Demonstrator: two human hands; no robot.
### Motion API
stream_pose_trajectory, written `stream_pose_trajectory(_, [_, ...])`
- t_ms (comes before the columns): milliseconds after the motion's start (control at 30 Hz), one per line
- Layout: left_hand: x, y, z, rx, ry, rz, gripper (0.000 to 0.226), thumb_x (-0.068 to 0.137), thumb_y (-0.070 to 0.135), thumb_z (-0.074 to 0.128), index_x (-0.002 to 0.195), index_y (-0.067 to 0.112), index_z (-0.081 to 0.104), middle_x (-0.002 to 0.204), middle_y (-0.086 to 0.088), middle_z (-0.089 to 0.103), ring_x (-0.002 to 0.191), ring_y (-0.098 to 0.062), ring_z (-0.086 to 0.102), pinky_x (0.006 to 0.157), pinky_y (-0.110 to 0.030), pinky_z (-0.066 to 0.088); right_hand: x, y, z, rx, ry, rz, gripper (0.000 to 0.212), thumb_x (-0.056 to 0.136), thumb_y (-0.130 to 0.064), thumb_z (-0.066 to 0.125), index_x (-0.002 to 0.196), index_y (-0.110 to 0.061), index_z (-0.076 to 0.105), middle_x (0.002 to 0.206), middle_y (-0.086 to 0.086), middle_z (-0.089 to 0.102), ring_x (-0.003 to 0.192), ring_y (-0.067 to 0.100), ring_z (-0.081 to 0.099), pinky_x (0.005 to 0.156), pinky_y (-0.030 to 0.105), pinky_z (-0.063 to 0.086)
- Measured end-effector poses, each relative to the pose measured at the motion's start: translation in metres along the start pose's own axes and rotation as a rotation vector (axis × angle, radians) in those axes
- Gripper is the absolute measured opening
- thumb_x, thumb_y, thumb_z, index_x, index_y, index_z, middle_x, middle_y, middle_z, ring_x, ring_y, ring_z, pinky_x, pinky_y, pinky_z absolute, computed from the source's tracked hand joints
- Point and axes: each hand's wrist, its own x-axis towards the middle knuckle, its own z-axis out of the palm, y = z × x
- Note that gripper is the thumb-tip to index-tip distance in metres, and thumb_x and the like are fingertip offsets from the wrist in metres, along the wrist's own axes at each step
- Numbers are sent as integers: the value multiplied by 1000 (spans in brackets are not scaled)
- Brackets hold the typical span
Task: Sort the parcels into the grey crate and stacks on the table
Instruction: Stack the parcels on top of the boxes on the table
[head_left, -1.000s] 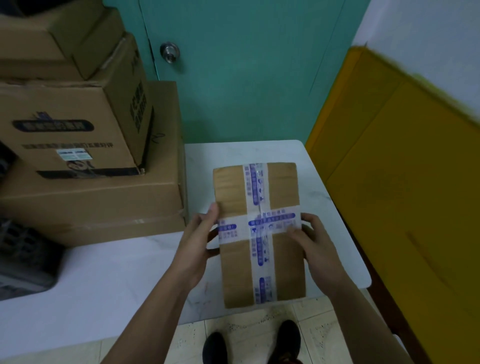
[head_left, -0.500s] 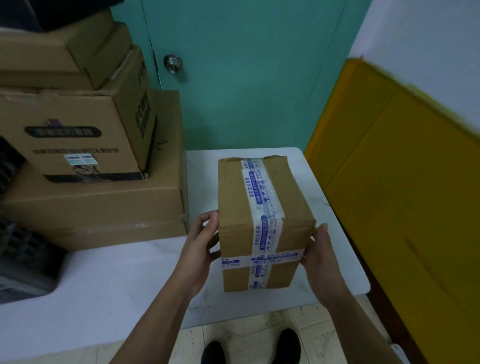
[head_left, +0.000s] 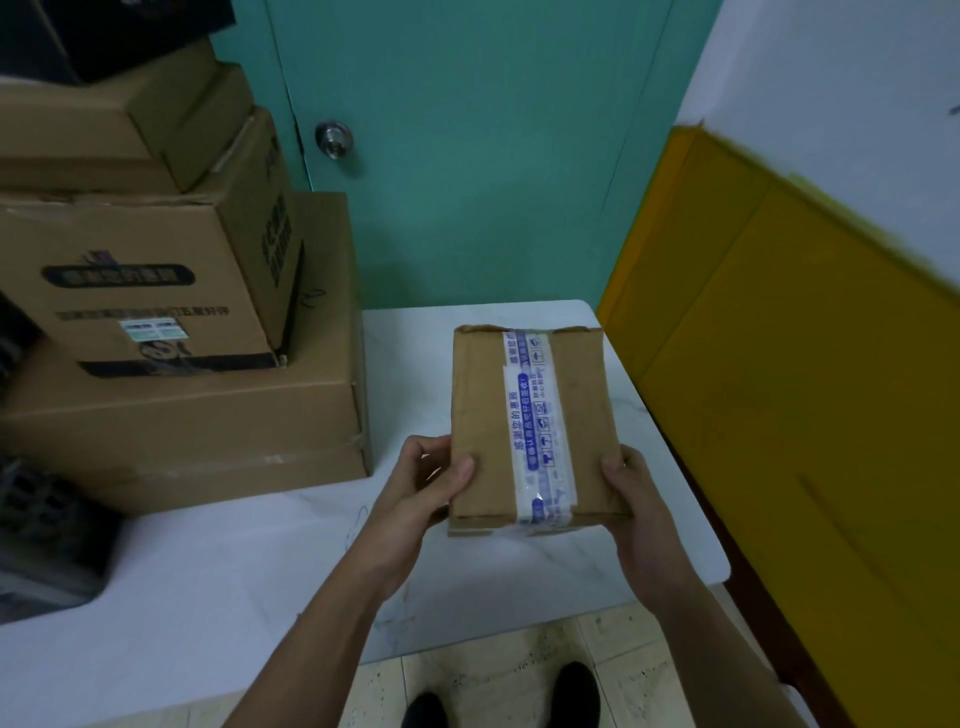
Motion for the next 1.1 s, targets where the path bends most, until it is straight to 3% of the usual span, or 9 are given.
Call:
stream_pose_trajectory(67, [1, -2, -3, -12, -4, 12, 47, 74, 26, 84, 108, 15, 55, 113, -5, 72, 107, -22, 68, 74, -25, 54, 0, 0, 0, -11, -32, -13, 106, 50, -73, 79, 138, -22, 50, 123, -1, 68, 112, 20, 66, 91, 40, 54])
stream_pose_trajectory(167, [1, -3, -10, -3, -24, 29, 53, 65, 10, 73, 114, 17, 53, 111, -5, 72, 113, -29, 65, 80, -33, 57, -1, 5, -6, -35, -96, -57, 76, 67, -40, 71, 138, -29, 47, 121, -1, 69, 111, 22, 66, 85, 40, 55])
stream_pose_trajectory(300, [-1, -9, -20, 169, -193, 53, 108, 67, -3, 70, 151, 44, 20, 141, 3, 58, 128, -16, 55, 99, -46, 53, -4, 12, -11, -96, -160, -83, 72, 59, -5, 57, 126, -25, 40, 113, 6, 68, 99, 23, 66, 68, 31, 55])
stream_pose_trajectory(400, [-2, -13, -20, 249, -244, 74, 121, 62, 7, 78, 154, 48, 13, 153, 6, 44, 139, -14, 44, 104, -47, 50, -4, 12, -9, -132, -164, -90, 72, 57, 1, 52, 123, -23, 35, 117, 13, 61, 98, 26, 67, 67, 34, 57])
stream_pose_trajectory(600, [-2, -17, -17, 282, -219, 109, 105, 62, 4, 76, 147, 45, 30, 145, 6, 49, 136, -14, 46, 93, -37, 56, -3, 10, -8, -175, -185, -91, 80, 47, -23, 63, 122, -27, 33, 118, 11, 58, 101, 25, 66, 72, 37, 58])
stream_pose_trajectory(700, [-2, -15, -16, 318, -191, 127, 96, 63, 23, 79, 143, 51, 34, 146, 14, 49, 139, -8, 43, 107, -49, 45, -1, 13, -10, -113, -138, -73, 72, 54, -9, 57, 121, -24, 37, 107, 7, 64, 91, 23, 66, 65, 32, 53])
stream_pose_trajectory(833, [-7, 0, -5, 374, -192, 204, 74, 75, 53, 67, 144, 39, 43, 150, 24, 43, 139, 5, 37, 107, -19, 39, 0, 17, -14, 212, 11, -41, 53, 63, -7, 48, 116, -12, 53, 94, 7, 64, 89, 29, 61, 69, 40, 50])
stream_pose_trajectory(933, [-6, 7, 7, 607, -251, 282, 57, 87, 65, 58, 139, 47, 44, 154, 31, 33, 143, 10, 25, 118, -25, 28, -1, 20, -16, 370, 68, 28, 49, 77, -5, 40, 121, -13, 59, 109, 12, 66, 99, 31, 64, 78, 45, 50])
stream_pose_trajectory(1100, [1, 0, 14, 703, -244, 347, 47, 92, 55, 54, 136, 53, 38, 154, 31, 27, 144, 8, 23, 120, -40, 30, -3, 25, -15, 422, 167, 53, 56, 66, -15, 43, 119, -16, 60, 114, 13, 63, 106, 35, 60, 80, 46, 49])
